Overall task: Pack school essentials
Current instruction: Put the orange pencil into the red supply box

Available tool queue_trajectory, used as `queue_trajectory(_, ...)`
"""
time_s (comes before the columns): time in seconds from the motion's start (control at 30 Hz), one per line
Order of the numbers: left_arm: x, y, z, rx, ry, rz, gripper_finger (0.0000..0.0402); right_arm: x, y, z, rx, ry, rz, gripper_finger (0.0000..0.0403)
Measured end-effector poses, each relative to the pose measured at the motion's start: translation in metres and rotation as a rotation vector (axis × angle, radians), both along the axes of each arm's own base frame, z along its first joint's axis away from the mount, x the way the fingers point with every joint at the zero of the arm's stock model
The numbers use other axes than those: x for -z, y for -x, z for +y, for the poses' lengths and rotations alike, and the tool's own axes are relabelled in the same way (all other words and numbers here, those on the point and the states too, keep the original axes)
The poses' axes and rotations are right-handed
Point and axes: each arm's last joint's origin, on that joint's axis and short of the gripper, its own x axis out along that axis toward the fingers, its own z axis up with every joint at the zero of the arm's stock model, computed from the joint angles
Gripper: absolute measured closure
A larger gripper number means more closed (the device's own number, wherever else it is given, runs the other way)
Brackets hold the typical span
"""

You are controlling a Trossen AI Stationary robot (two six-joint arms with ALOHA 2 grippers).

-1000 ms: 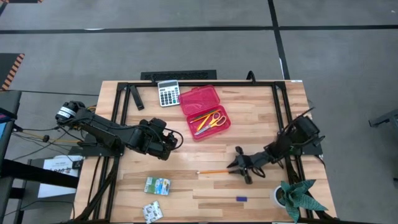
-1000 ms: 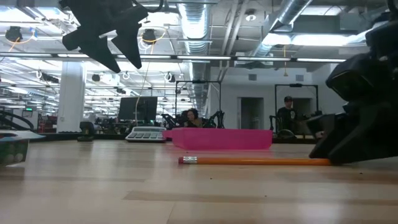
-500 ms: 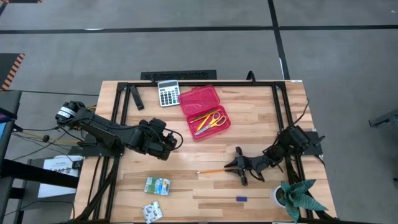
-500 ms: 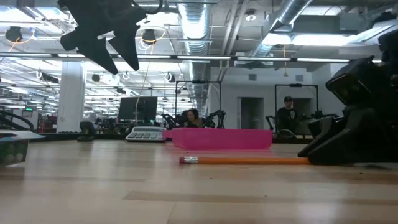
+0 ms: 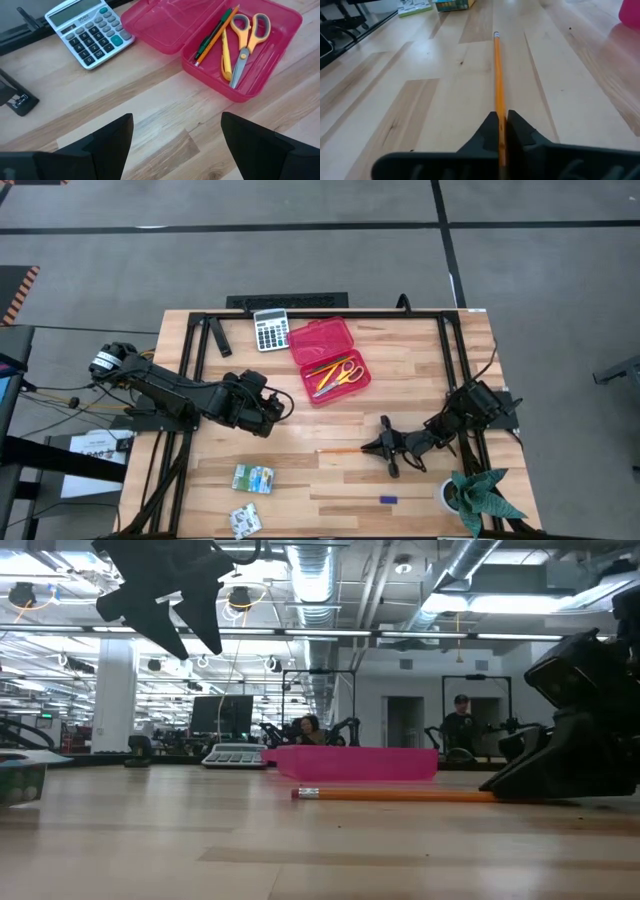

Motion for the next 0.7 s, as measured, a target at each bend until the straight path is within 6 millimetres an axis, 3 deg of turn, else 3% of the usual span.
queue_trajectory(0.3,0.000,0.000,0.000,-0.003,0.000,-0.003,0.0105,-0.022,-0.001,-0.006,-0.007,-0.090,-0.025,0.0392)
queue_trajectory(0.7,-0.001,0.000,0.001,-0.028,-0.032,-0.033,0.0105,-0.075,-0.002,-0.052,0.047,-0.047,-0.151,0.0391)
